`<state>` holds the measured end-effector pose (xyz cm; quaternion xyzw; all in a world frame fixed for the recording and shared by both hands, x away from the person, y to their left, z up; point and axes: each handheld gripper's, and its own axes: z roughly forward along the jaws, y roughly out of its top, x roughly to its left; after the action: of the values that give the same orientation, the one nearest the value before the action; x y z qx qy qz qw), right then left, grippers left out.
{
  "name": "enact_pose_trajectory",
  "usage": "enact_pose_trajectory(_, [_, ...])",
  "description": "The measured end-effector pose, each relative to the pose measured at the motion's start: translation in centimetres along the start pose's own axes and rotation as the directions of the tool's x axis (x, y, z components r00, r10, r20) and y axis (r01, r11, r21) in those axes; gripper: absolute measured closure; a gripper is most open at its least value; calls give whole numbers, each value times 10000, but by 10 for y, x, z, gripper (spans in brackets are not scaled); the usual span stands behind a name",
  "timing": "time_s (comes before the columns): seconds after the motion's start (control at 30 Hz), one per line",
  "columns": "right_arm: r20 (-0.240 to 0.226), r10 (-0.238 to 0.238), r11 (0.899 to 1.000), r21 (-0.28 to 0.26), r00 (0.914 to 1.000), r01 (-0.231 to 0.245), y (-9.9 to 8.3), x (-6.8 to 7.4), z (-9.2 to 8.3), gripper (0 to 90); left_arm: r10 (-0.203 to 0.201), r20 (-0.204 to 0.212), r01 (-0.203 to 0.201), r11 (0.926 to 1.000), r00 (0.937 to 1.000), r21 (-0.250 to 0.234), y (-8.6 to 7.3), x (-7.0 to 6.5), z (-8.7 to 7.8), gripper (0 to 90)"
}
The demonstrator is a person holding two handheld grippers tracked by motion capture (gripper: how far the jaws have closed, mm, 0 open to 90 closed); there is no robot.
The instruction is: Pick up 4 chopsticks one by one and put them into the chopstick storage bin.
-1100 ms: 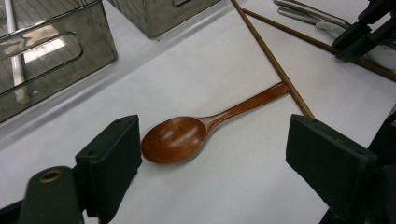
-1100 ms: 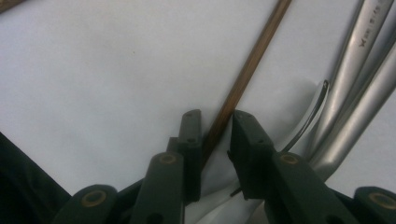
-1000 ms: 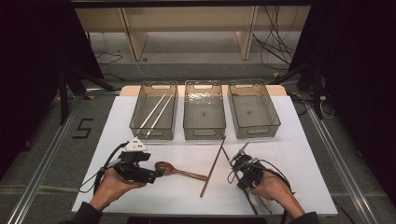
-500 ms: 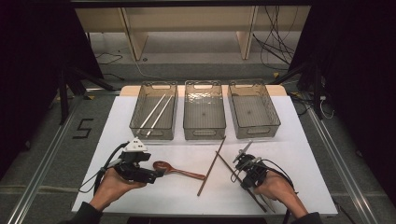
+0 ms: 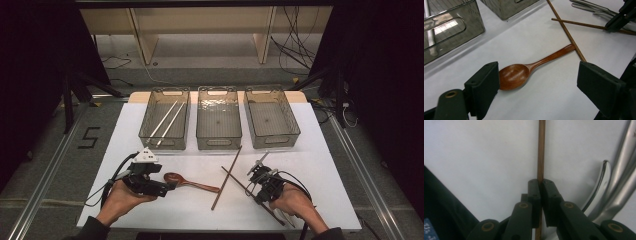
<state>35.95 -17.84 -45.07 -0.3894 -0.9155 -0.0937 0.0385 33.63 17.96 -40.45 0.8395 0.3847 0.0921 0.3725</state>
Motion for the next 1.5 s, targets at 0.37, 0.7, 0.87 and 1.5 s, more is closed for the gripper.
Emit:
enact_pose_trajectory(0.37, [-103, -1019, 9902, -971, 9947, 1004, 14, 17, -10, 860, 77, 77, -77, 9999, 9999, 69, 1, 0, 2, 175])
enact_pose_trajectory(0.7, [313, -2205, 9637, -1471, 9749, 2227, 23, 31, -26, 860, 328, 217, -328, 9995, 9992, -17, 8, -1, 2, 168])
enact_pose_trajectory(0.87, [406, -2488, 9558, -1513, 9677, 2521, 26, 36, -28, 860, 567, 248, -566, 9984, 9981, -30, 14, -3, 3, 167])
enact_pose_trajectory(1.5, [716, -4349, 8878, -1325, 8976, 4408, 30, 57, -34, 859, 2704, 1402, -2832, 9557, 9525, 803, 52, -27, 23, 166])
